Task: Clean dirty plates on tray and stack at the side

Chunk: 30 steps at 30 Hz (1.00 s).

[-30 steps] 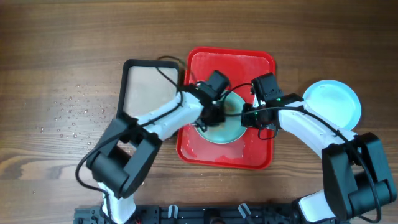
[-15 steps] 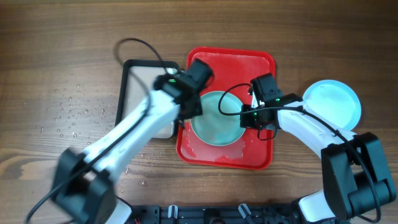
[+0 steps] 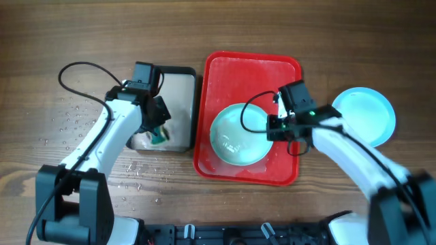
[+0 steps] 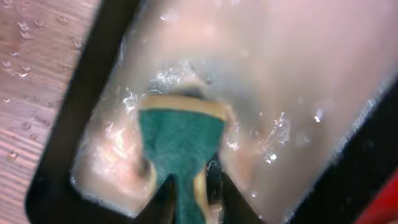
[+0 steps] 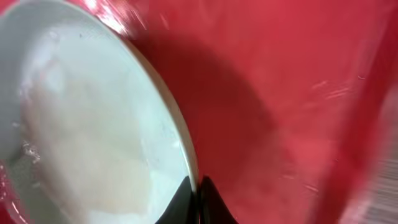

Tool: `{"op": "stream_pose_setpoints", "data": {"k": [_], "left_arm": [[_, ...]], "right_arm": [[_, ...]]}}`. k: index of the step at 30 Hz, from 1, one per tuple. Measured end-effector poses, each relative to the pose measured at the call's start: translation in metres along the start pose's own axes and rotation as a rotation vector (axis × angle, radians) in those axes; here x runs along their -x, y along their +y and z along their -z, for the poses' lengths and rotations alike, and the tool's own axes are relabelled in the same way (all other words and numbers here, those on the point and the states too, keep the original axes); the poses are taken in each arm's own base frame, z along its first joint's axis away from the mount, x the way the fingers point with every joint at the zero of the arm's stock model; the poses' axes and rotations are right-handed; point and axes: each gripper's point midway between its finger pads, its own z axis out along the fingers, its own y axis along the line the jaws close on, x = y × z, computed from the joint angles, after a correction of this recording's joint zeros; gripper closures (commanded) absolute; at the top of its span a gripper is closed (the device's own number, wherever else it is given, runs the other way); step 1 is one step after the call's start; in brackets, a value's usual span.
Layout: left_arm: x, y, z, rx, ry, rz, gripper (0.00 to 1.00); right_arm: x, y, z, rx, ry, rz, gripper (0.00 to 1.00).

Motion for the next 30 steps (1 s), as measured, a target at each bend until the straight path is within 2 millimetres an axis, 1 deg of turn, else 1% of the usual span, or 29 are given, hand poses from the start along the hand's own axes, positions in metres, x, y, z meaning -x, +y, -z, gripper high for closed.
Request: {"op": "stream_pose_setpoints", "data": {"k": [1,2,3,4,5,6,9,12,15,18,23,27,30], "left_arm": [[-0.002,-0.003,0.001,-0.022,0.010,-0.010,0.52],[-0.003,-0.007,0.005,-0.050,0.014,-0.019,0.41],[-0.003,-0.012,0.012,-0.085,0.009,-0.035,0.16],[-0.003,-0.015,0.018,-0.107,-0.001,-0.042,0.00],[-0.003,-0.016,0.022,-0.121,-0.008,-0.049,0.00],[-0.001,-0.019,0.034,-0.152,-0.033,-0.048,0.00],[-0.002,-0.018,0.051,-0.177,-0.059,-0.049,0.00],[-0.006,-0.016,0.051,-0.172,-0.043,-0.050,0.00],[-0.006,-0.016,0.051,-0.173,-0.044,-0.050,0.00],[-0.006,-0.017,0.051,-0.175,-0.042,-0.050,0.00],[-0.006,-0.017,0.051,-0.175,-0.042,-0.050,0.00],[-0.006,-0.017,0.051,-0.175,-0.042,-0.050,0.00],[-0.006,-0.017,0.051,-0.175,-0.042,-0.050,0.00]], "right_arm": [[0.005,0.002,0.014,-0.022,-0.056,0.024,0.96],[0.014,0.007,0.036,-0.052,-0.149,0.062,0.96],[0.018,0.011,0.050,-0.071,-0.208,0.089,0.96],[0.021,0.013,0.060,-0.101,-0.255,0.115,0.96],[0.024,0.016,0.073,-0.149,-0.318,0.151,0.96],[0.026,0.017,0.080,-0.182,-0.356,0.174,0.96],[0.032,0.019,0.099,-0.348,-0.473,0.281,0.96],[0.040,0.025,0.116,-0.477,-0.572,0.379,0.96],[0.044,0.038,0.133,-0.569,-0.656,0.482,0.95],[0.041,0.051,0.138,-0.597,-0.677,0.571,0.96],[0.034,0.063,0.142,-0.655,-0.667,0.744,0.96],[0.032,0.068,0.145,-0.702,-0.650,0.852,0.96],[0.035,0.066,0.149,-0.759,-0.641,0.910,0.96]]}}
